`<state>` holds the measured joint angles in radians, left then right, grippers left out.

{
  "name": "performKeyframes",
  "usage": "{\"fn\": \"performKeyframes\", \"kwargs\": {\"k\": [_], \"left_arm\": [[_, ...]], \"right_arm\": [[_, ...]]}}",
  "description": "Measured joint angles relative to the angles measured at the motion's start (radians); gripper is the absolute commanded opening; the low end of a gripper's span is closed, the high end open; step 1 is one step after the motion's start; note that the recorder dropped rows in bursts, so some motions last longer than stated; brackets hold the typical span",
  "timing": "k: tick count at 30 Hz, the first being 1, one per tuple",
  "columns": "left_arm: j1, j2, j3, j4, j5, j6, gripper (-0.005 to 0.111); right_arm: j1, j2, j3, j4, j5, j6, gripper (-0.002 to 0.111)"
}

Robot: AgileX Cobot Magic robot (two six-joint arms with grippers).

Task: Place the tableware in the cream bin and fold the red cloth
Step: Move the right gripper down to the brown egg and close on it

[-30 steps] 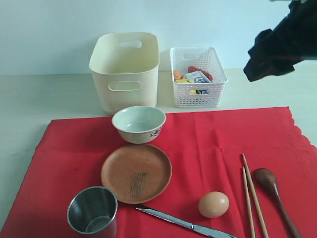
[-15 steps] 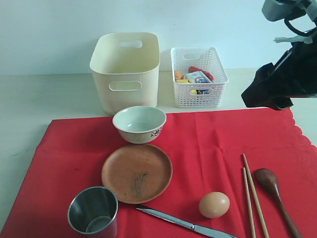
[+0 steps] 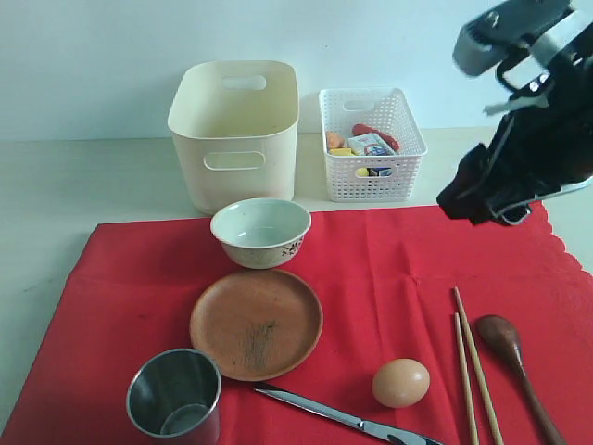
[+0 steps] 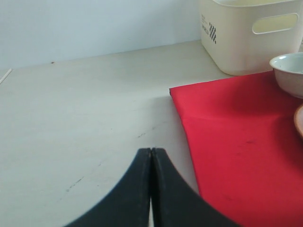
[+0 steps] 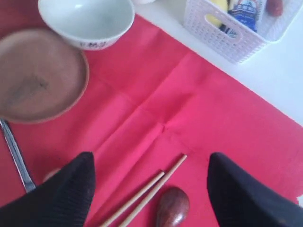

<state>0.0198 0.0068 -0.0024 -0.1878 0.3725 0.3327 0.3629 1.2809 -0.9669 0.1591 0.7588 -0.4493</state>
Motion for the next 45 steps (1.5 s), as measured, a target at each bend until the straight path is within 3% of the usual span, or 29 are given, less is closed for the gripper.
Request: {"fn": "performKeyframes", "kwargs": {"k": [10, 20, 27, 45], "left_arm": [[0.000, 0.000, 0.000, 0.000, 0.000, 0.000, 0.000], [0.000, 0.000, 0.000, 0.000, 0.000, 0.000, 0.000], [0.000, 0.000, 0.000, 0.000, 0.000, 0.000, 0.000], [0.000, 0.000, 0.000, 0.000, 0.000, 0.000, 0.000]], "right_arm": [[0.021, 0.218, 0.000, 0.144, 0.216, -0.451, 0.064], [0.102, 0.326, 0.004, 0.078, 0.166, -0.536, 0.064], [0.156, 0.385, 0.004, 0.033, 0.085, -0.629, 0.074], [0.160, 0.481, 0.018, 0.023, 0.003, -0.732, 0.073]]}}
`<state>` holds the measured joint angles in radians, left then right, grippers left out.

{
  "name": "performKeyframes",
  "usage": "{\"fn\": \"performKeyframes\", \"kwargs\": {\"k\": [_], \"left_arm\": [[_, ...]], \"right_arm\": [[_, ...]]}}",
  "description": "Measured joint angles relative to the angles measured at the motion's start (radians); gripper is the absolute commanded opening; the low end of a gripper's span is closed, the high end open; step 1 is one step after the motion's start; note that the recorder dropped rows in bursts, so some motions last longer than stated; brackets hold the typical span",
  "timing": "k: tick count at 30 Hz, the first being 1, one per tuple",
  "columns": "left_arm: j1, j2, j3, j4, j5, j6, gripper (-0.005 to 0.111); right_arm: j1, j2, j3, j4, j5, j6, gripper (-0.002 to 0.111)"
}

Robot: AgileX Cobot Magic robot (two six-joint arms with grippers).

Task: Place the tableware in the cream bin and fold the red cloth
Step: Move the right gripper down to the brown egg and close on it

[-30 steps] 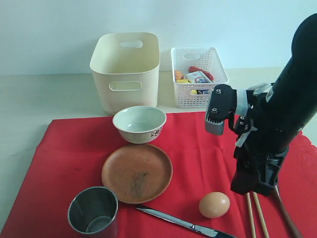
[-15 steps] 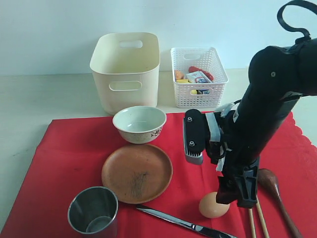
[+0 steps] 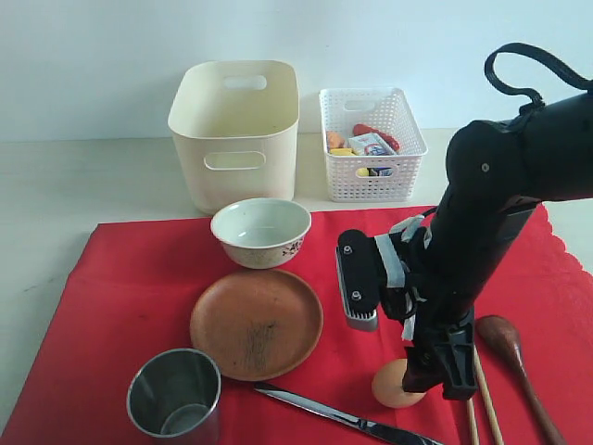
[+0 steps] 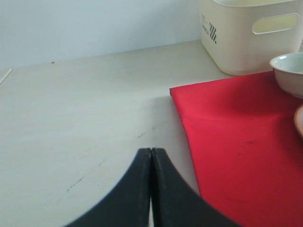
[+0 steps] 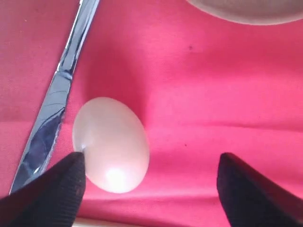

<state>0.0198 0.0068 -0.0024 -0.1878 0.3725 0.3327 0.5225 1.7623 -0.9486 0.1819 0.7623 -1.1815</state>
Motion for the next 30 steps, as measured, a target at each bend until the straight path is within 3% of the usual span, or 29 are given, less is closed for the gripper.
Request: {"fn": "performKeyframes", "kwargs": {"k": [19, 23, 30], "left_arm": [[0.000, 0.000, 0.000, 0.000, 0.000, 0.000, 0.000], [0.000, 0.000, 0.000, 0.000, 0.000, 0.000, 0.000], [0.000, 0.000, 0.000, 0.000, 0.000, 0.000, 0.000]], "right_arm": [[0.000, 0.066, 0.041, 0.083, 0.000, -0.124, 0.068], [0.000, 0.084, 0.043, 0.088, 0.000, -0.124, 0.058], [0.000, 0.084, 0.043, 0.090, 0.000, -0.085, 0.030]]}}
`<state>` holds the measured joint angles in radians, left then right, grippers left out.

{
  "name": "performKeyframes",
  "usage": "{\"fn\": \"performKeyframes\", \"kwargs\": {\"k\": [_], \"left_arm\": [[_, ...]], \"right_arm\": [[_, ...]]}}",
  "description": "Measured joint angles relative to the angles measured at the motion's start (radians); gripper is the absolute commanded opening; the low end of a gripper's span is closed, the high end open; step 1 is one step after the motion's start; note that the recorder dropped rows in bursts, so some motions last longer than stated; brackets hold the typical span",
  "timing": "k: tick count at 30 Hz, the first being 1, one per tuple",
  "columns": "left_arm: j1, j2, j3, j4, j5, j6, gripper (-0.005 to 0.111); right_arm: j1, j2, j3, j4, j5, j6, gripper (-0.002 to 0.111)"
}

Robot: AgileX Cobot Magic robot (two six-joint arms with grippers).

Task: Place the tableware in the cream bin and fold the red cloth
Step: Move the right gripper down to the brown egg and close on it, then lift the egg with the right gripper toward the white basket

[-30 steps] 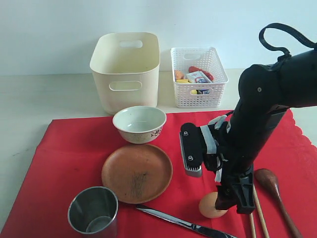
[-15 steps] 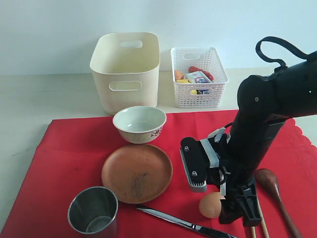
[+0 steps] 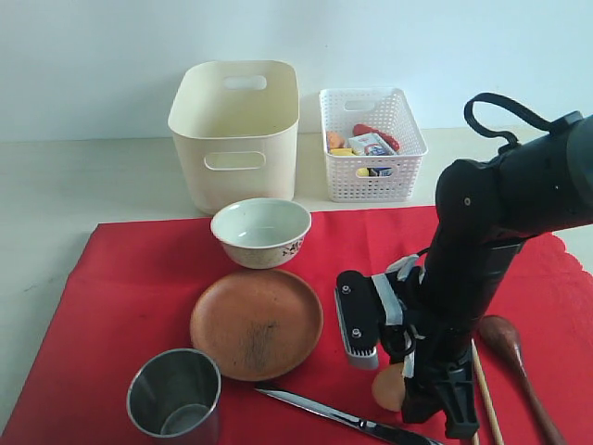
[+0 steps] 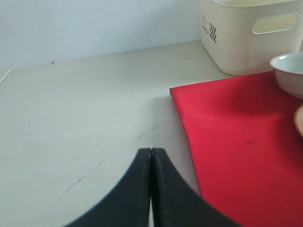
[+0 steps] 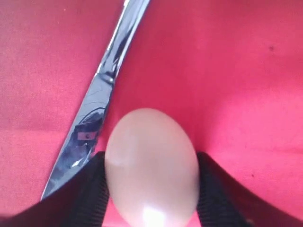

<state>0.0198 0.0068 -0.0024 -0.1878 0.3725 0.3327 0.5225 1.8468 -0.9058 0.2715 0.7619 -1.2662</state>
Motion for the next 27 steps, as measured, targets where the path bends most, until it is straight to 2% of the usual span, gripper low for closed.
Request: {"fn": "performKeyframes", "kwargs": {"k": [4, 8, 14, 19, 27], "left_arm": [[0.000, 0.000, 0.000, 0.000, 0.000, 0.000, 0.000], [0.000, 0.000, 0.000, 0.000, 0.000, 0.000, 0.000], [0.000, 0.000, 0.000, 0.000, 0.000, 0.000, 0.000], [0.000, 0.000, 0.000, 0.000, 0.000, 0.000, 0.000], [0.000, 0.000, 0.000, 0.000, 0.000, 0.000, 0.000]], "right_arm": [[0.000, 0.000, 0.000, 0.000, 0.000, 0.051, 0.015], [0.000, 0.000, 0.000, 0.000, 0.010, 0.068, 0.006], [0.000, 0.001, -0.054, -0.006, 0.111, 0.094, 0.005], [0.000, 0.001, -0.102, -0.006, 0.157, 0.189, 0.005], [0.000, 0.002, -0.154, -0.004, 0.161, 0.617, 0.005]]}}
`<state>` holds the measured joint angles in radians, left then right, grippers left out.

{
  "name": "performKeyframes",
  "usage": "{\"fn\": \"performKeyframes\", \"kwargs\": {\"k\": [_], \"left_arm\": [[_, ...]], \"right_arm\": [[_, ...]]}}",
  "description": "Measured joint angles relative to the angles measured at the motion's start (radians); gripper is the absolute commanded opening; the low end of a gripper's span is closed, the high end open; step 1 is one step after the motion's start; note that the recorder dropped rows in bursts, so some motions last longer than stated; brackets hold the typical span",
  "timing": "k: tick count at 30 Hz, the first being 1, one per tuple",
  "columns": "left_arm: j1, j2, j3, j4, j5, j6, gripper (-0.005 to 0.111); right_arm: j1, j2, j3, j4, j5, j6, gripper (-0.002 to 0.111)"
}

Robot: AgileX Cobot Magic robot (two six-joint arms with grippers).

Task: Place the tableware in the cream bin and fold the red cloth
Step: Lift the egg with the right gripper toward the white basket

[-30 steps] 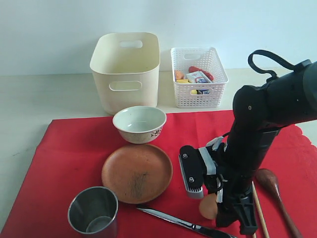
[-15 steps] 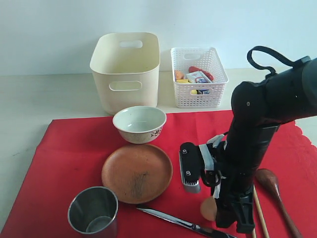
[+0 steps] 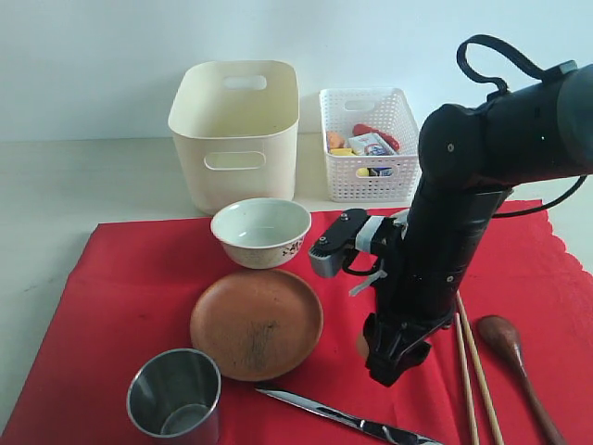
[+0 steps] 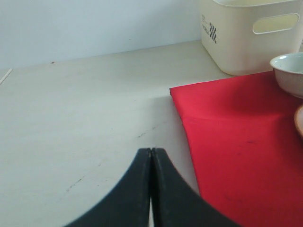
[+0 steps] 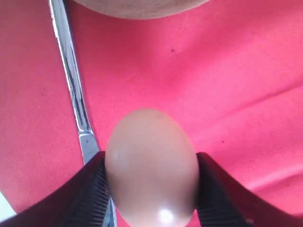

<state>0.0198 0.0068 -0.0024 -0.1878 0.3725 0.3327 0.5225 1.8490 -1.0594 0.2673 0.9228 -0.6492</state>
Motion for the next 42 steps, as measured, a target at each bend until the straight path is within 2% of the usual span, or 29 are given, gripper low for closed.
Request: {"fn": "performKeyframes", "kwargs": {"k": [9, 17, 31, 42], "left_arm": [[0.000, 0.000, 0.000, 0.000, 0.000, 0.000, 0.000], [0.000, 0.000, 0.000, 0.000, 0.000, 0.000, 0.000], [0.000, 0.000, 0.000, 0.000, 0.000, 0.000, 0.000], [0.000, 0.000, 0.000, 0.000, 0.000, 0.000, 0.000]], "right_arm": [[0.000, 0.000, -0.002, -0.025, -0.002, 0.093, 0.005], [0.000, 0.000, -0.124, -0.178, 0.064, 0.307, 0.005], [0.000, -0.100, -0.139, -0.499, 0.037, 0.649, 0.005], [0.000, -0.187, -0.139, -0.553, 0.005, 0.706, 0.005]]}}
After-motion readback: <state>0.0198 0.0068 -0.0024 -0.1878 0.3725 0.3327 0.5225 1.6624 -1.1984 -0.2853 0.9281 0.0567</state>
